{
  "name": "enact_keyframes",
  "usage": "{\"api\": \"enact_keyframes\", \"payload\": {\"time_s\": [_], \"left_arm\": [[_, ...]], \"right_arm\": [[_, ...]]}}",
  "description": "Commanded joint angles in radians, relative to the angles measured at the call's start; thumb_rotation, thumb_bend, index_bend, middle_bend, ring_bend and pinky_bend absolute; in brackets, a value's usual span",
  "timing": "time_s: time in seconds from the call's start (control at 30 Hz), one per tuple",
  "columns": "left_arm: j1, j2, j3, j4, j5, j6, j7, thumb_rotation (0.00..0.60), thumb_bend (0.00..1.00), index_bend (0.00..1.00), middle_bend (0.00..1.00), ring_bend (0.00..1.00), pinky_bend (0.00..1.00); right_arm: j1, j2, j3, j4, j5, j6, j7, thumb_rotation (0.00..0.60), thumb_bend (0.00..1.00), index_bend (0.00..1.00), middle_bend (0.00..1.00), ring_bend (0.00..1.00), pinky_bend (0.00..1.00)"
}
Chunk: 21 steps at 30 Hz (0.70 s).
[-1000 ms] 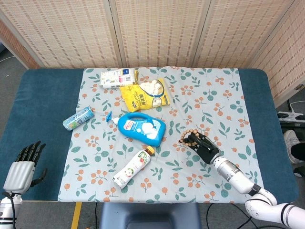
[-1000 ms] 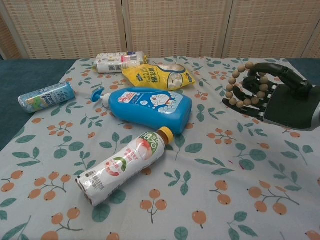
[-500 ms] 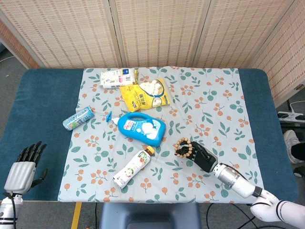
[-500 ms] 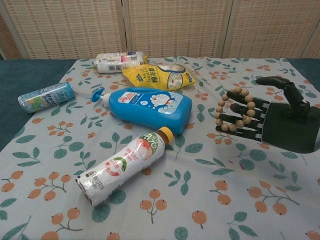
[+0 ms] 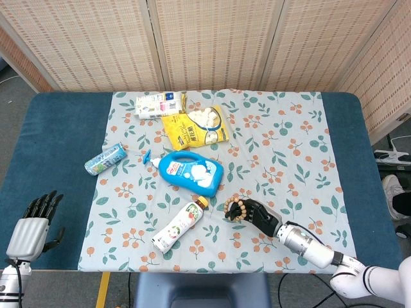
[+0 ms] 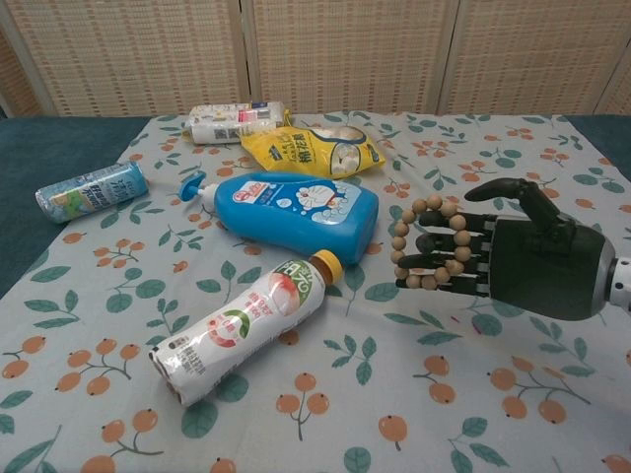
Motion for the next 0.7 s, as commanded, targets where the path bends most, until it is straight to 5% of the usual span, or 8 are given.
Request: {"api": "enact_keyframes", "payload": {"time_s": [0.03, 0.7], "left_arm": [[0.000, 0.000, 0.000, 0.001, 0.001, 0.000, -0.001, 0.600, 0.44, 0.00, 0.00, 0.00, 0.11], [0.001, -0.001, 0.001, 0.004, 0.008, 0.007, -0.005, 0.600, 0.44, 0.00, 0.00, 0.00, 0.12]], "right_arm": [[0.008, -0.003, -0.013, -0.002, 0.006, 0.008, -0.011, 0.172, 0.62, 0.49, 0.50, 0.28, 0.20], [-0.017, -0.040, -0.046, 0.040, 0.096, 0.040, -0.087, 0.263, 0.48, 0.66, 0.60, 0.32, 0.20]]}}
